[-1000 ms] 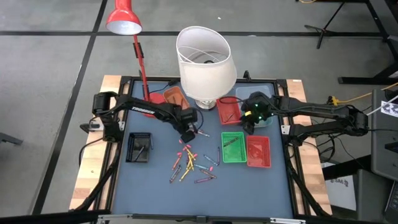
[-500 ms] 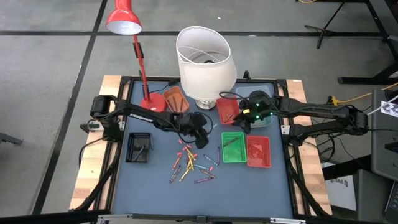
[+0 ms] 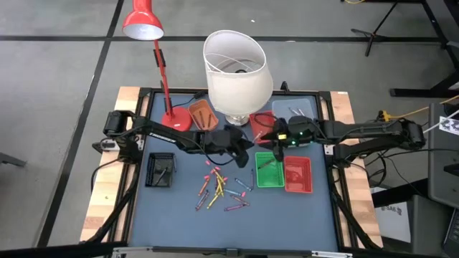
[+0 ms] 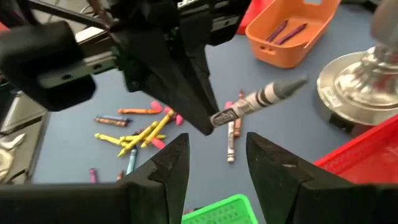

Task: Sort crayons
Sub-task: Put the gray crayon into the transparent bin

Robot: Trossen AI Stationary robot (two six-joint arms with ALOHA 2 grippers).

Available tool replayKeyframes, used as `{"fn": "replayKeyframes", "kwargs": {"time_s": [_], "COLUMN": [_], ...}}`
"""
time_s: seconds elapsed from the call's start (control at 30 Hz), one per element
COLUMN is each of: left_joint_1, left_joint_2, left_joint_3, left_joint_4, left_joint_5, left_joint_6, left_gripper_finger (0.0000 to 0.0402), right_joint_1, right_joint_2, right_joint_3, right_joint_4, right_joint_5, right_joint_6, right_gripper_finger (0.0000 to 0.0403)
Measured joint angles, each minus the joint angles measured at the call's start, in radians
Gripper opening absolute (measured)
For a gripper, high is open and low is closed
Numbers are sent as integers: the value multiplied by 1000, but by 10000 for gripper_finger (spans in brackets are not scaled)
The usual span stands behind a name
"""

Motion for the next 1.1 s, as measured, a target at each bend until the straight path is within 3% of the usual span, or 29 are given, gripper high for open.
{"fn": "replayKeyframes", "kwargs": {"time_s": [0.17, 0.77, 1.1], "left_joint_1": [-5, -13, -13], "left_joint_2": [0, 0, 0], "left_joint_3": [0, 0, 0], "left_joint_4": [44, 54, 53], "left_joint_5": [0, 2, 1], "left_joint_6": [1, 2, 3], "left_gripper_finger": [8, 9, 9], "right_joint_1": [18, 18, 18], "right_joint_2": [0, 0, 0], "right_joint_3": [0, 0, 0], "right_joint_4": [14, 117, 118], "right_joint_5": [70, 71, 111], "right_joint_6": [0, -3, 1], "right_gripper_finger": [156, 153, 52]}}
